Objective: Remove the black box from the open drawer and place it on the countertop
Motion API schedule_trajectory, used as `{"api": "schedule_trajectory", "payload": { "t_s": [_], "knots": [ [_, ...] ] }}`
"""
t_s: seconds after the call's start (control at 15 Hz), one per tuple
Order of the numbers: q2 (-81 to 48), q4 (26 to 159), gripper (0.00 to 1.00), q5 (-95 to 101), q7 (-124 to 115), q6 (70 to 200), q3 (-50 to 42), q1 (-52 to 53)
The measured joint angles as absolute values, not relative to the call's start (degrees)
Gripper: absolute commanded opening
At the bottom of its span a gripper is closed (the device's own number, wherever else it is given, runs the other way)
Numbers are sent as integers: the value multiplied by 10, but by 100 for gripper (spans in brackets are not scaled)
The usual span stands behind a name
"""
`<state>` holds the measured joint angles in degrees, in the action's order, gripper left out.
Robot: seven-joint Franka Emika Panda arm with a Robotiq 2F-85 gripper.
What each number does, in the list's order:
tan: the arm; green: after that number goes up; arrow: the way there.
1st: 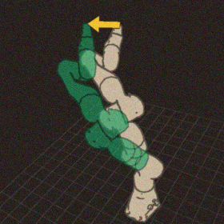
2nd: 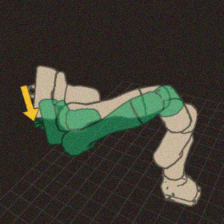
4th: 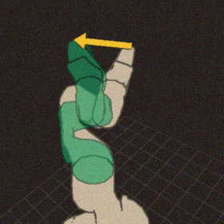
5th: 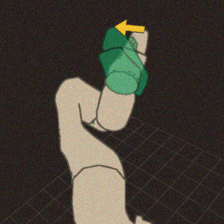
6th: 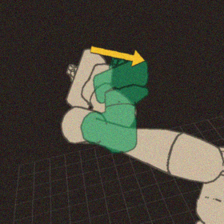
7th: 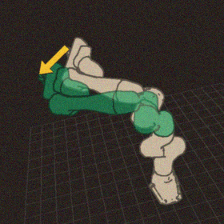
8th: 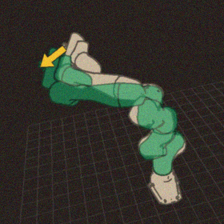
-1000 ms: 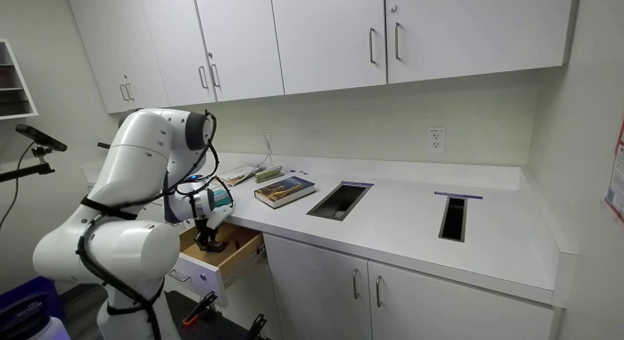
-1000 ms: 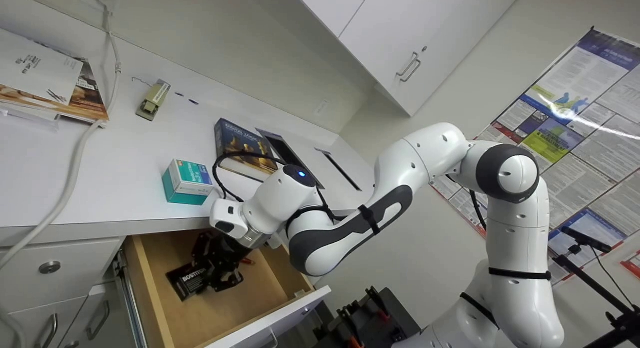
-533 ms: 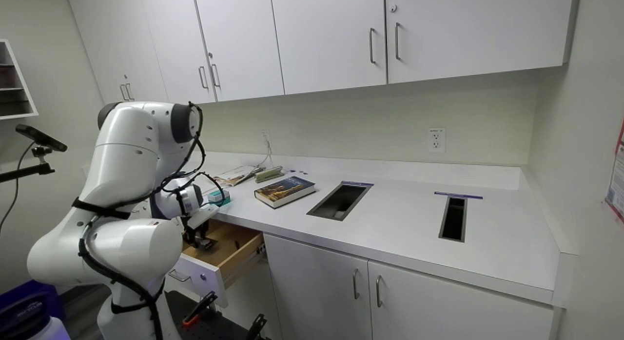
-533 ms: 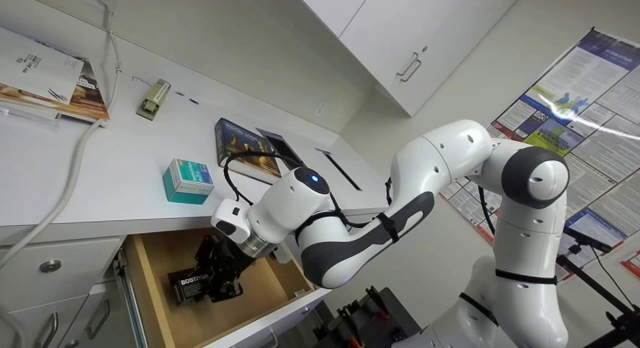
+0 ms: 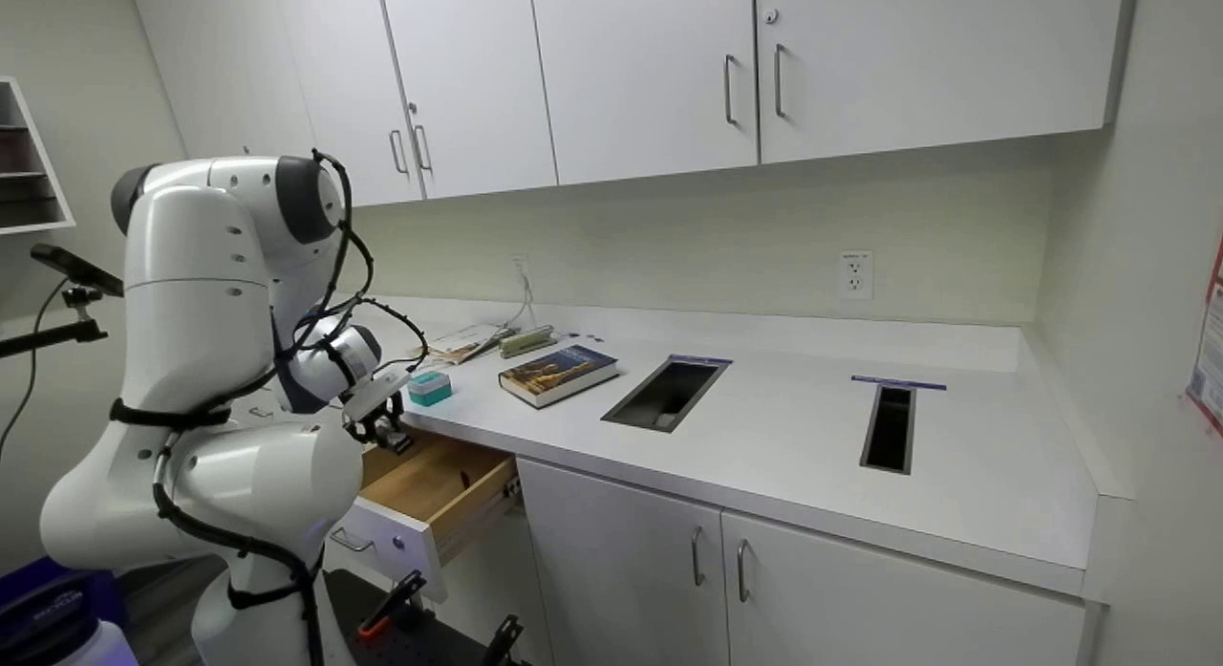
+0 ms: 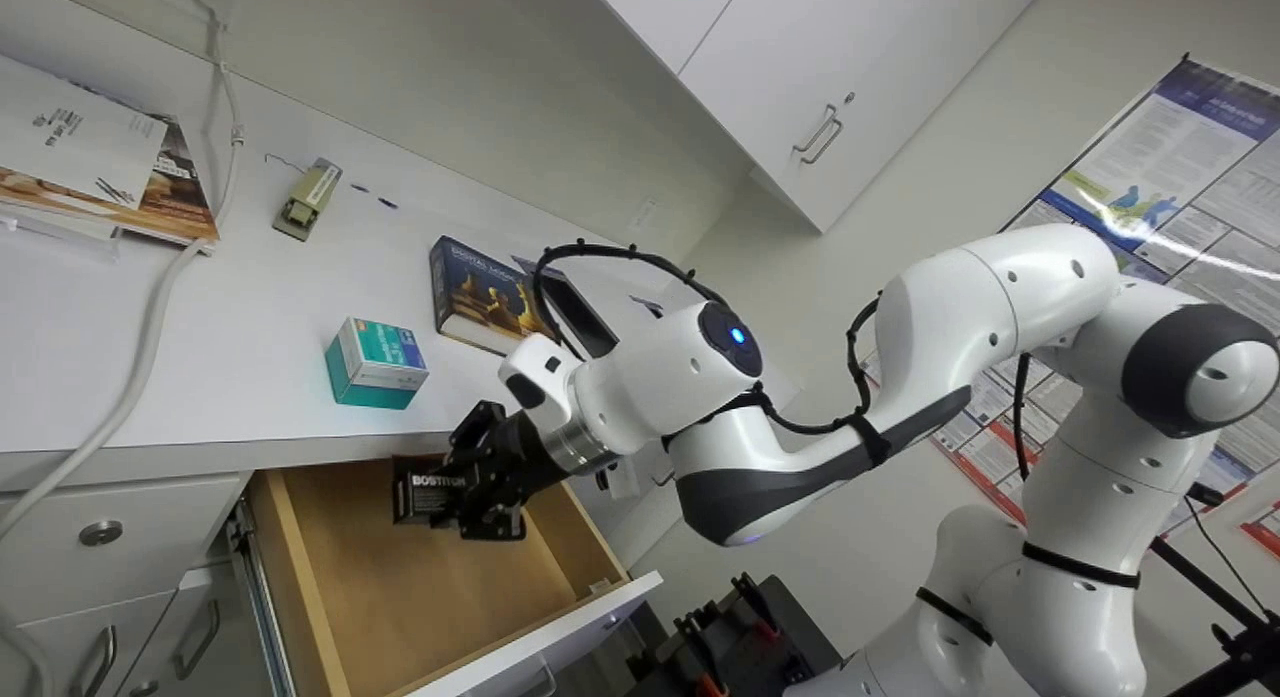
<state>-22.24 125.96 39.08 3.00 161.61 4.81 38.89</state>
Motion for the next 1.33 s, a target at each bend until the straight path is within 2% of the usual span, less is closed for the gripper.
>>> {"api": "schedule_trajectory", "payload": {
  "t_s": [0.53, 1.0, 1.33],
  "knots": [
    [-73, 1327, 19, 442, -62, 1603, -29, 394],
    [-67, 1332, 19, 396, -58, 1637, -73, 352],
    [-107, 1318, 19, 210, 67, 1654, 54, 226]
  ]
}}
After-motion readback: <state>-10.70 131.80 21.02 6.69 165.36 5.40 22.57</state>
